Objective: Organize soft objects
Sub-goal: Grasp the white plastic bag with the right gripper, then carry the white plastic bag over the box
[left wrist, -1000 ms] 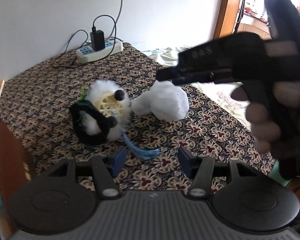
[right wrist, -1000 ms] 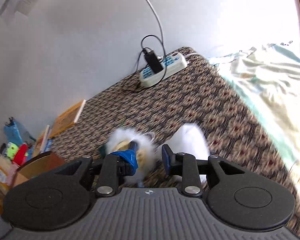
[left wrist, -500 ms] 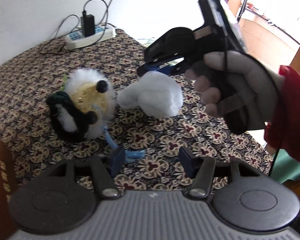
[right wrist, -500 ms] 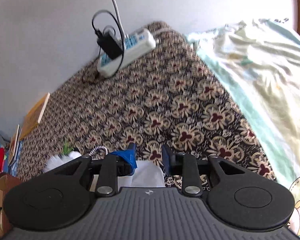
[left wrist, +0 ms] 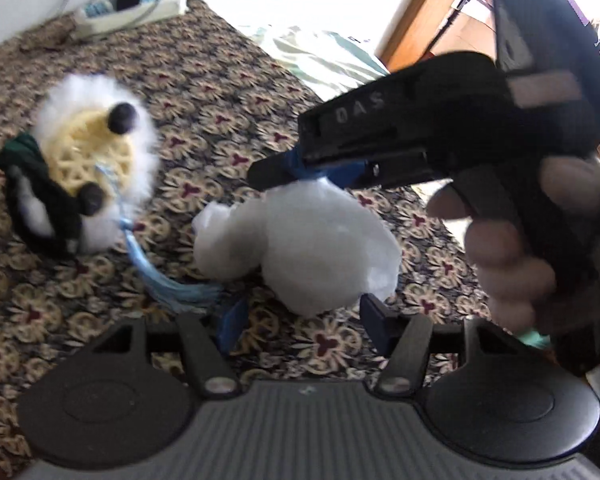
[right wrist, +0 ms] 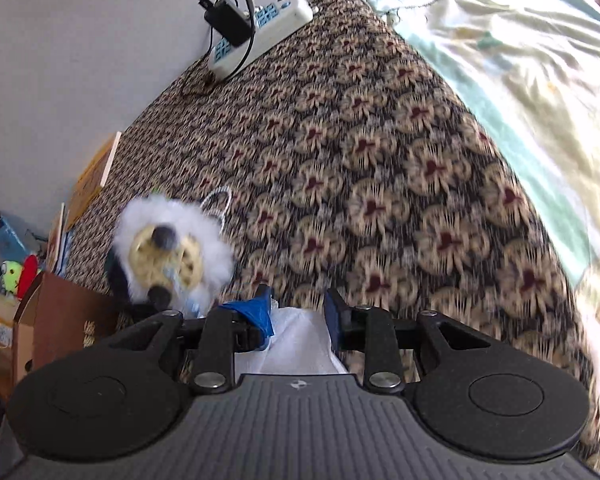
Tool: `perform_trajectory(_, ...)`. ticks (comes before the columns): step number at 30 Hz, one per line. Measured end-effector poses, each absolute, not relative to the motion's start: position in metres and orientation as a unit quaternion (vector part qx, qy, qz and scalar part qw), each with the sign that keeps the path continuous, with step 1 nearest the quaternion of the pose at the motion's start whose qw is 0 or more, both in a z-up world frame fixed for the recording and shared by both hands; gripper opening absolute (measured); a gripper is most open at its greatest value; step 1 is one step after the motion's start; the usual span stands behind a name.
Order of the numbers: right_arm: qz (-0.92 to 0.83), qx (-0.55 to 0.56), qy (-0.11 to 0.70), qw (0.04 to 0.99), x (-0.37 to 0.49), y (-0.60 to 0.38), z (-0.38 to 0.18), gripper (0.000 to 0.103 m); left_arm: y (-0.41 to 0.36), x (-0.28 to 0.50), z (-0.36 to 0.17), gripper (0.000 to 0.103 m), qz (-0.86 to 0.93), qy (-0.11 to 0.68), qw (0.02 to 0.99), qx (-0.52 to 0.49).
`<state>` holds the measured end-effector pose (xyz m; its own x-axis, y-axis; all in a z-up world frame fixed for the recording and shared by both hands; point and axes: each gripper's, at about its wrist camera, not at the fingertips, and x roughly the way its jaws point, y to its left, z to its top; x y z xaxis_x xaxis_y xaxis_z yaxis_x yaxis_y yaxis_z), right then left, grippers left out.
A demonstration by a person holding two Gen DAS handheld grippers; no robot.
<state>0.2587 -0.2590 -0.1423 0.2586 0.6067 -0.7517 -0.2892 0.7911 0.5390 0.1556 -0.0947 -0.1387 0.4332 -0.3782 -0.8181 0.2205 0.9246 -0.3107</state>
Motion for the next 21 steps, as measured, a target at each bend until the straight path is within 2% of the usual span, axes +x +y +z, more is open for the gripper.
perform_trajectory(8, 0.265, 0.205, 0.562, 0.757, 0.233, -0.283, -0.148, 0.013, -0.101, 0.158, -0.145, 0.062, -0.208, 0.512, 0.829, -0.089)
perform_trajectory(10, 0.257, 0.215, 0.562, 0.757, 0.225, -0.285, -0.151, 0.013, -0.1, 0.156, -0.145, 0.057, -0.214, 0.51, 0.828, -0.093)
perform_trajectory(12, 0.258, 0.226, 0.562, 0.753, 0.216, -0.284, -0.15, 0.014, -0.099, 0.15, -0.141, 0.057, -0.216, 0.506, 0.83, -0.09)
perform_trajectory(21, 0.324, 0.194, 0.495, 0.782, 0.189, -0.245, -0.1, 0.015, -0.057, 0.111, -0.091, 0.056, -0.194, 0.435, 0.875, -0.086)
